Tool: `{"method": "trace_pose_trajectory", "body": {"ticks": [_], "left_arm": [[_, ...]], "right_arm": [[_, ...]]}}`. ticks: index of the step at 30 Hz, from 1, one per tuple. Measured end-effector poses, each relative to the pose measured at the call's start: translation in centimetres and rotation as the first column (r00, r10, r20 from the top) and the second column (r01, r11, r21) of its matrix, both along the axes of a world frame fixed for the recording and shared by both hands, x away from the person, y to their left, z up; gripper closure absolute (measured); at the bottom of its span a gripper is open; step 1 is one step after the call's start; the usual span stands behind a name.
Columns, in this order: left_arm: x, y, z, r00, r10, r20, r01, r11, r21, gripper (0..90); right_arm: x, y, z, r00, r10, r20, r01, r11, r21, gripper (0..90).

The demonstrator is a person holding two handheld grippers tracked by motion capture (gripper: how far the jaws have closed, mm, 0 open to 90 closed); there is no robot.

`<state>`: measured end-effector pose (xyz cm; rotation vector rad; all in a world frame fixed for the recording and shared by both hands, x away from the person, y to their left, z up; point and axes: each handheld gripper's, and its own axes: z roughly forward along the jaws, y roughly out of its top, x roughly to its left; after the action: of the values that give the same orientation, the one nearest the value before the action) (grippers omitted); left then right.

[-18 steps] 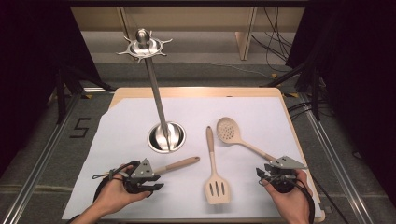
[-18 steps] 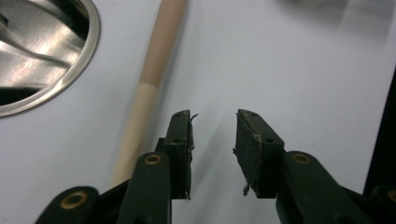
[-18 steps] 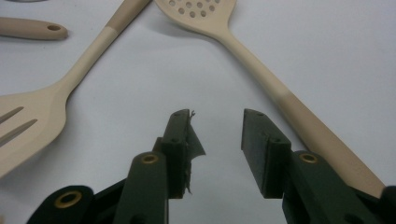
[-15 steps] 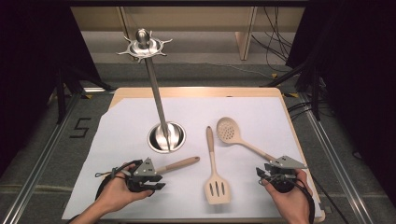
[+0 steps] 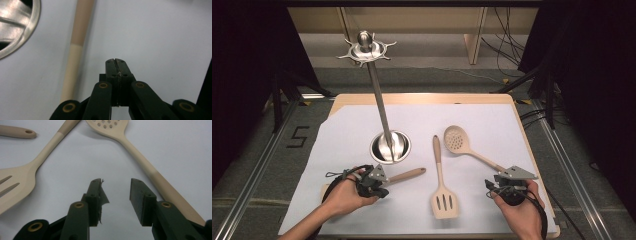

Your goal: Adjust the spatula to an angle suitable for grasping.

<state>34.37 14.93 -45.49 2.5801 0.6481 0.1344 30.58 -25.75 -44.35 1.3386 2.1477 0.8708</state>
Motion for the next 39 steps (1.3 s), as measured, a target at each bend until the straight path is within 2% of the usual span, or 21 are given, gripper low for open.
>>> {"method": "trace_pose_trajectory", "body": {"ticks": [1, 2, 3, 4, 10, 11, 13, 15, 16, 17, 18, 19, 20, 22, 27, 29, 30, 31, 34, 37, 39], "left_arm": [[0.0, 0.0, 0.0, 1.0, 0.0, 0.0, 0.0, 1.0, 0.0, 89.1], [0.3, -0.2, 0.0, 0.9995, -0.032, -0.008, 0.032, 0.9985, 0.044, 89.1], [0.5, -0.5, -0.1, 0.9988, -0.046, -0.012, 0.047, 0.9967, 0.066, 89.1], [0.5, -0.9, -0.2, 0.9992, -0.035, -0.021, 0.037, 0.9969, 0.07, 89.2], [1.8, -3.1, -0.8, 0.9981, -0.047, -0.04, 0.051, 0.9928, 0.108, 89.3], [2.0, -3.6, -0.9, 0.9979, -0.047, -0.044, 0.052, 0.9921, 0.114, 89.2], [2.2, -4.0, -0.8, 0.9984, -0.048, -0.031, 0.051, 0.9931, 0.106, 89.3], [2.4, -4.3, -0.9, 0.9984, -0.051, -0.023, 0.053, 0.9903, 0.128, 89.4], [2.4, -4.4, -0.9, 0.9991, -0.039, -0.015, 0.041, 0.992, 0.119, 89.4], [2.4, -4.4, -0.9, 0.9991, -0.039, -0.015, 0.041, 0.992, 0.119, 89.4], [2.6, -4.4, -0.9, 0.9992, -0.037, 0.017, 0.034, 0.9903, 0.135, 89.4], [2.7, -4.4, -0.9, 0.9993, -0.032, 0.02, 0.029, 0.9906, 0.133, 89.4], [2.7, -4.3, -1.0, 0.9997, -0.008, 0.022, 0.005, 0.9915, 0.13, 89.5], [3.1, -4.2, -0.9, 0.9987, -0.017, 0.049, 0.009, 0.9883, 0.152, 89.5], [3.7, -3.8, -1.1, 0.9981, 0.032, 0.052, -0.039, 0.9903, 0.134, 89.5], [4.1, -3.7, -1.0, 0.9976, 0.031, 0.062, -0.039, 0.9899, 0.136, 89.5], [4.1, -3.7, -1.1, 0.9961, 0.057, 0.067, -0.065, 0.9893, 0.131, 89.5], [4.3, -3.6, -1.1, 0.9957, 0.046, 0.08, -0.057, 0.9884, 0.141, 89.5], [4.4, -3.6, -1.0, 0.9956, 0.044, 0.082, -0.056, 0.9882, 0.143, 89.4], [4.2, -3.4, -0.6, 0.9969, 0.044, 0.065, -0.051, 0.9933, 0.104, 85.5], [4.0, -3.1, 0.1, 0.9981, 0.028, 0.054, -0.034, 0.9929, 0.114, 79.3]], "right_arm": [[0.1, 0.1, -0.1, 1.0, 0.009, 0.0, -0.009, 1.0, 0.011, 62.4], [0.1, 0.1, -0.1, 1.0, 0.009, 0.0, -0.009, 1.0, 0.011, 62.4], [0.0, 0.0, -0.1, 0.9997, 0.024, -0.005, -0.024, 1.0, -0.003, 62.4], [0.0, 0.3, 0.0, 0.9999, 0.003, -0.012, -0.003, 1.0, 0.018, 62.4], [0.0, 0.0, -0.2, 0.9997, 0.025, -0.007, -0.025, 1.0, 0.0, 62.3], [-0.1, 0.0, -0.1, 1.0, 0.0, -0.01, 0.0, 1.0, 0.01, 62.3], [0.2, -0.4, -0.2, 0.9987, 0.049, 0.012, -0.049, 0.999, -0.014, 62.2], [0.0, 0.0, 0.0, 0.9997, -0.001, -0.025, 0.001, 1.0, 0.021, 62.2], [-0.2, 0.0, 0.0, 0.9994, -0.01, -0.034, 0.011, 1.0, 0.015, 62.2], [-0.2, 0.0, 0.0, 0.9994, -0.01, -0.034, 0.011, 1.0, 0.015, 62.2], [-0.1, 0.1, -0.1, 0.9997, 0.01, -0.02, -0.01, 1.0, 0.02, 62.2], [0.1, 0.0, -0.1, 0.9998, 0.018, -0.004, -0.018, 1.0, 0.018, 62.2], [-0.1, 0.1, 0.0, 0.9999, -0.002, -0.013, 0.002, 1.0, 0.011, 62.2], [-0.1, 0.1, 0.0, 0.9999, -0.002, -0.011, 0.002, 1.0, 0.012, 62.2], [-0.1, 0.1, 0.0, 0.9999, -0.004, -0.012, 0.004, 1.0, 0.013, 62.3], [-0.1, 0.1, 0.0, 0.9999, -0.004, -0.012, 0.004, 1.0, 0.013, 62.3], [-0.1, 0.1, 0.0, 0.9999, -0.004, -0.012, 0.004, 1.0, 0.014, 62.3], [-0.2, 0.2, 0.1, 0.9994, -0.016, -0.031, 0.017, 1.0, 0.024, 62.4], [-0.2, 0.2, 0.0, 0.9995, -0.014, -0.028, 0.014, 1.0, 0.024, 62.4], [-0.2, 0.1, 0.1, 0.9994, -0.013, -0.031, 0.014, 1.0, 0.026, 62.3], [0.1, -0.3, -0.1, 0.9993, 0.034, 0.013, -0.034, 0.999, -0.013, 62.2]]}}
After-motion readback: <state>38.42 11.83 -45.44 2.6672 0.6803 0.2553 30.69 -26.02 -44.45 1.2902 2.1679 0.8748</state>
